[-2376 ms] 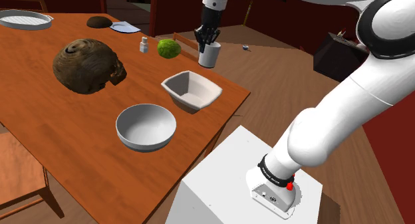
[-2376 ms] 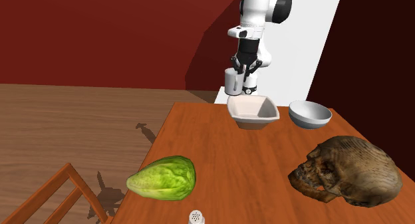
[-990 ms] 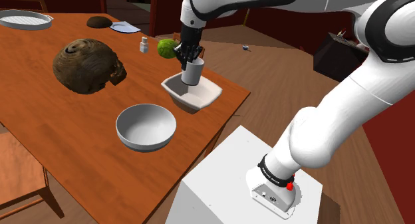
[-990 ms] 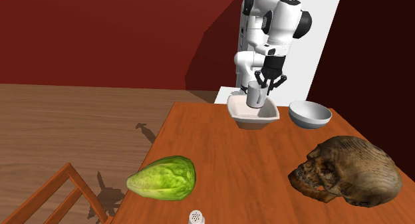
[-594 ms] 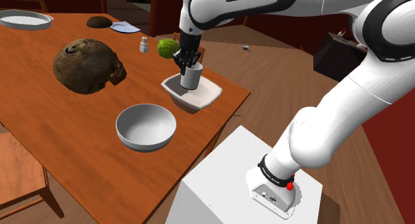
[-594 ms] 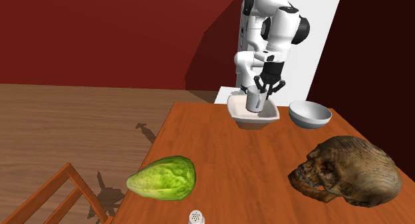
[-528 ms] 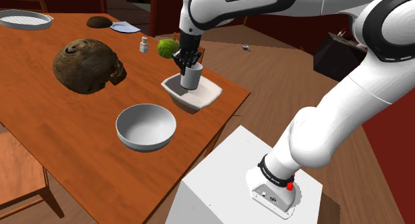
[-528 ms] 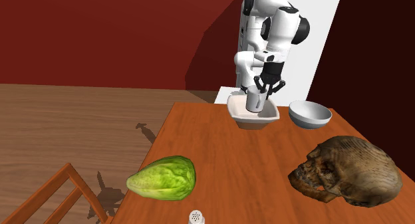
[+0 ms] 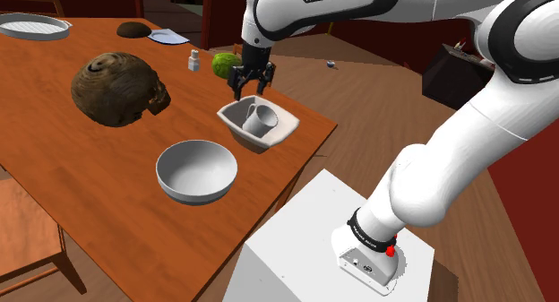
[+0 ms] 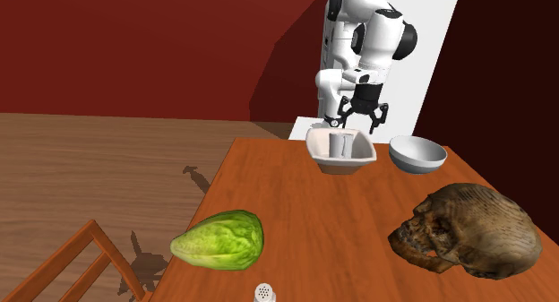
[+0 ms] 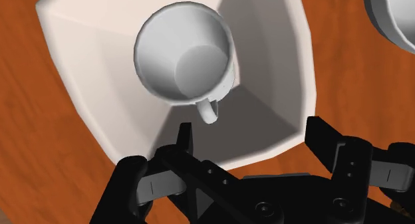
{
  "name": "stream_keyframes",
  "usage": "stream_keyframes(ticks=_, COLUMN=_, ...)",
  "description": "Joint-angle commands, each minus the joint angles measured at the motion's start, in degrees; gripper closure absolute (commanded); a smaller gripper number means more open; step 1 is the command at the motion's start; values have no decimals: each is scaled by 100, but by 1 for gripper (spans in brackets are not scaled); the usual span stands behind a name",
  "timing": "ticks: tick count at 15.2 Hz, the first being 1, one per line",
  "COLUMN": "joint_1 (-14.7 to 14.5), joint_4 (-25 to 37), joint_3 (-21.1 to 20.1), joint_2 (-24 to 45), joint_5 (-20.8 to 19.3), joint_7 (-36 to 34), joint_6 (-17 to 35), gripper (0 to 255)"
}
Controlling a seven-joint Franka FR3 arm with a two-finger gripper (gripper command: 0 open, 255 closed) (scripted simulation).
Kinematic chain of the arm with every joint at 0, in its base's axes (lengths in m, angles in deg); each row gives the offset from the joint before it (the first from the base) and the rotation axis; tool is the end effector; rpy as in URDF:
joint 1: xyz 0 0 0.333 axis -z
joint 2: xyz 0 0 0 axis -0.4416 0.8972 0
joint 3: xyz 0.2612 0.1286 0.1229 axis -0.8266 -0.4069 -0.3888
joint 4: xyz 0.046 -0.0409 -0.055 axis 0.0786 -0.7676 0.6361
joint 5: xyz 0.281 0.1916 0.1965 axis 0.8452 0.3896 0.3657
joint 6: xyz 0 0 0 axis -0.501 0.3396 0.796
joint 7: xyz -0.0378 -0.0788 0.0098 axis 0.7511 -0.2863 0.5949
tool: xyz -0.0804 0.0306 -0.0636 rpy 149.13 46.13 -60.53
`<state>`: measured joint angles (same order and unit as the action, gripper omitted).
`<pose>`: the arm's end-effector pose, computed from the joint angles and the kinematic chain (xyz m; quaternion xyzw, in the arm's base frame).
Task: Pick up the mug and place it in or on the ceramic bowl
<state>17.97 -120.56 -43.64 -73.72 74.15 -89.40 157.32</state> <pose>0.5089 0.0693 0.4546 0.9972 -0.0676 0.0001 0.0318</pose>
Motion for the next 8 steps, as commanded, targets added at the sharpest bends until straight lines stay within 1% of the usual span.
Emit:
stream_keyframes(ticks=1, joint_1=0, joint_4=0, joint_3=0, joint_2=0, joint_5=0, joint_7=0, joint_6=0, gripper=0)
stream_keyframes(ticks=2, joint_1=0, joint_4=0, joint_3=0, joint_2=0, joint_5=0, joint_7=0, joint_6=0, gripper=0)
stream_keyframes(ticks=6, joint_1=-19, joint_4=581, joint_3=-23, joint_2=-143, joint_5=23, joint_7=12, joint_6=-725, gripper=0)
stream_keyframes(ticks=8, joint_1=-19, joint_4=581, joint_3=-23, joint_2=-144, joint_5=23, joint_7=12, joint_6=-725, gripper=0)
